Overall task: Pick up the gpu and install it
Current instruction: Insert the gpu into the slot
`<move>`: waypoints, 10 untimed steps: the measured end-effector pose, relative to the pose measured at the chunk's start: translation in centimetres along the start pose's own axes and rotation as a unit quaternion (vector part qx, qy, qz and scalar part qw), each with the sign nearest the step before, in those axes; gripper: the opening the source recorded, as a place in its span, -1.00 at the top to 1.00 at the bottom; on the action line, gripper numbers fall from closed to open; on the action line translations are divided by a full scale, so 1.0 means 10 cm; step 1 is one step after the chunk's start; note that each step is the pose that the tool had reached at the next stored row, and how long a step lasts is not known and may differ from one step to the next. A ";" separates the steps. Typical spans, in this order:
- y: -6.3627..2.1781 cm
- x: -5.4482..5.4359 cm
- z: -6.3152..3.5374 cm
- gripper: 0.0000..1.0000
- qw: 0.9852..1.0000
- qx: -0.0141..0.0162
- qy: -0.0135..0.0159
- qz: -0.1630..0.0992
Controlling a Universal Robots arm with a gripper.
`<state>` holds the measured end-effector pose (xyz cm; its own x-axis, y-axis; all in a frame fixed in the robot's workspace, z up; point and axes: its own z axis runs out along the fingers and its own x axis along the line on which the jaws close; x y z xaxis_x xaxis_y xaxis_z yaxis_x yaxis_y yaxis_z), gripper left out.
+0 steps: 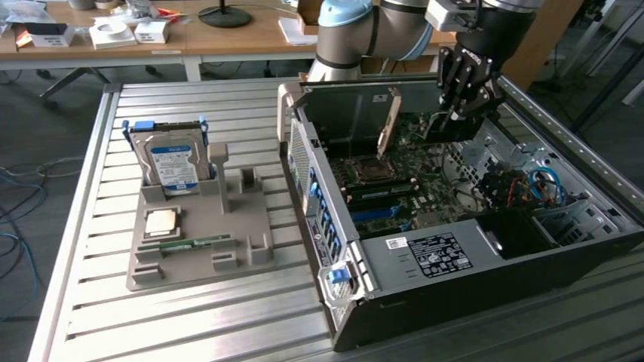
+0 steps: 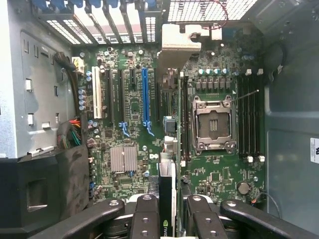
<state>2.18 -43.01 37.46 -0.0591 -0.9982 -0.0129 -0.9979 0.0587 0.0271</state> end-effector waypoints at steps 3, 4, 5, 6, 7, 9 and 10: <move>0.000 0.00 0.000 0.47 1.000 0.000 0.000 0.000; 0.000 0.00 0.000 0.47 1.000 0.000 0.000 0.000; 0.002 0.00 0.000 0.47 1.000 0.000 0.000 0.000; 0.007 0.00 0.000 0.47 1.000 0.000 0.000 0.000; 0.013 0.00 0.001 0.47 1.000 0.001 0.000 -0.001; 0.027 0.00 0.003 0.47 1.000 0.002 0.000 -0.001; 0.039 0.00 0.004 0.47 1.000 0.003 0.000 -0.002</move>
<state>1.79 -43.01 37.43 -0.0552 -0.9984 -0.0133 -0.9983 0.0549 0.0201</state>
